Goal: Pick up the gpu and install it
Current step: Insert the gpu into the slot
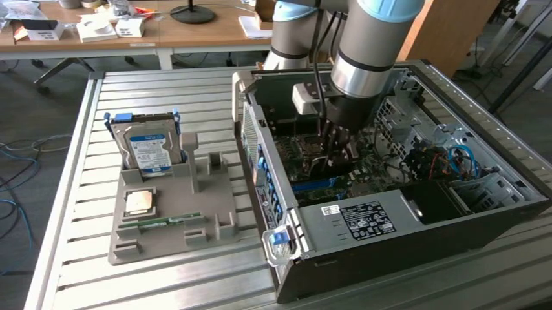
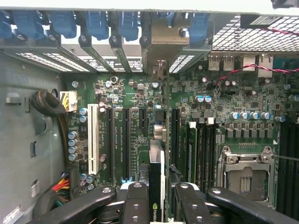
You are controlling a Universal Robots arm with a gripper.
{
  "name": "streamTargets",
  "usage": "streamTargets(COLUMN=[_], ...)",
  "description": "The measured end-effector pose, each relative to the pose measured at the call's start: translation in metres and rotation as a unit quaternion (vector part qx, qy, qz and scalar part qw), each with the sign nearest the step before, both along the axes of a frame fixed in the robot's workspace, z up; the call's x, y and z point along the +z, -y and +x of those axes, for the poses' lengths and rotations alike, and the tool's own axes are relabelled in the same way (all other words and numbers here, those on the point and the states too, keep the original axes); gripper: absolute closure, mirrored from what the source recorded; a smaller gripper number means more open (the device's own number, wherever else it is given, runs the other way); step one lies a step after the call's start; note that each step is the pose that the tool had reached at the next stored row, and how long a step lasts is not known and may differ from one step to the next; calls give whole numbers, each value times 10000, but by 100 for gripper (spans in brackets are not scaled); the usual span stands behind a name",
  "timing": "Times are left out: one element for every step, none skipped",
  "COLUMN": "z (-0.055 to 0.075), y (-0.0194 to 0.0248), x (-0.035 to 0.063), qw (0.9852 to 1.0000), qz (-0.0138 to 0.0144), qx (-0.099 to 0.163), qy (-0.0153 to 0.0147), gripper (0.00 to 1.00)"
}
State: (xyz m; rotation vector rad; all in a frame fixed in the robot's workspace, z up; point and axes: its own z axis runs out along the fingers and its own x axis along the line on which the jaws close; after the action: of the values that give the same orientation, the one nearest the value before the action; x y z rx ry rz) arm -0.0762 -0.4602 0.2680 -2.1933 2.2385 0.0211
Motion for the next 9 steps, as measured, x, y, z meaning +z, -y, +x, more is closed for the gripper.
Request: streamTargets(z=[0, 0, 0, 0, 0, 0, 0, 0, 0], y=[0, 0, 0, 0, 0, 0, 0, 0, 0], x=[-6, -12, -20, -27, -34, -39, -40, -40, -40], qw=[10000, 10000, 10000, 10000, 10000, 10000, 10000, 10000, 10000], qz=[0, 0, 0, 0, 0, 0, -1, -1, -1], qx=[0, 0, 0, 0, 0, 0, 0, 0, 0], qy=[0, 0, -1, 0, 0, 0, -1, -1, -1], gripper=[74, 74, 74, 74, 74, 74, 74, 74, 74])
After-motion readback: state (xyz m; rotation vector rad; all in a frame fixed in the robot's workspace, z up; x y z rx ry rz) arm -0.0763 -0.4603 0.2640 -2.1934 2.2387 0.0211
